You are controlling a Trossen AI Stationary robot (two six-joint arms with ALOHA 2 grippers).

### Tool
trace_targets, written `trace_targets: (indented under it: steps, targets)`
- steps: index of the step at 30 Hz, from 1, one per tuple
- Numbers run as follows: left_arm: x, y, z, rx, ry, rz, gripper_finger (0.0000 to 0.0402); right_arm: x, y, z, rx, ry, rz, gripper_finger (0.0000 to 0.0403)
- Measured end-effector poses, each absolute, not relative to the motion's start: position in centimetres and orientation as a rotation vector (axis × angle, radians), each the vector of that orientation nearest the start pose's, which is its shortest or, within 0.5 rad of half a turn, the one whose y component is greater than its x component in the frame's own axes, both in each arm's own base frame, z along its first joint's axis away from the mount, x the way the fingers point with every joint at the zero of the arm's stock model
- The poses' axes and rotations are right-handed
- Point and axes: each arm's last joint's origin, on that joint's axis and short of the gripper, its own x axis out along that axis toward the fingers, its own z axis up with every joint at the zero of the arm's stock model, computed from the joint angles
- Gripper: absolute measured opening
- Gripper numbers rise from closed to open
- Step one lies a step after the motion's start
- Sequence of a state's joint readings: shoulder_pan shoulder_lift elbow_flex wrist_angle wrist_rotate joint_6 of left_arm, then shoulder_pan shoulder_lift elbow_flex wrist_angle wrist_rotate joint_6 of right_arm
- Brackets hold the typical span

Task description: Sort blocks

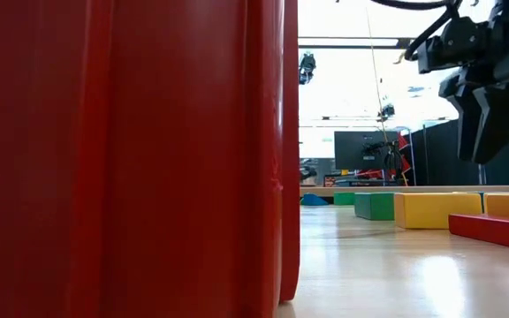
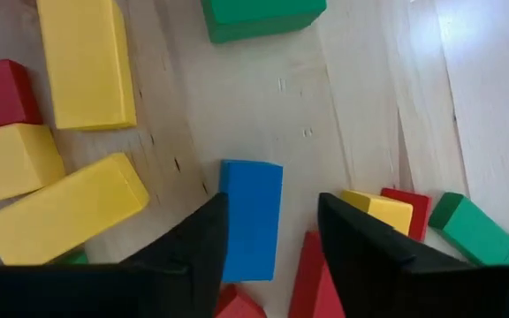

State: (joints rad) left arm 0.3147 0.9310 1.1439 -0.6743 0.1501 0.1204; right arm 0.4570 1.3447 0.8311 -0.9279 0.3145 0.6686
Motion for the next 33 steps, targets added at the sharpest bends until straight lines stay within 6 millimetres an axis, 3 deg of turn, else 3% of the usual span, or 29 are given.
trace_targets:
  steps: [7, 24, 33]
  targets:
    - [16.8, 5.0, 38.3, 0.012, 0.458, 0.134, 0.0084, 19.1, 7.9, 18.2, 0.097, 1.306, -0.424, 0.0188]
    - [16.8, 5.0, 38.3, 0.013, 0.458, 0.134, 0.0081, 19.1, 7.7, 16.8, 0.186, 1.301, -0.392, 0.0254]
    - [16.8, 5.0, 38.3, 0.013, 0.458, 0.134, 0.0084, 18.4, 7.0, 14.7, 0.261, 1.308, -0.397, 0.0256]
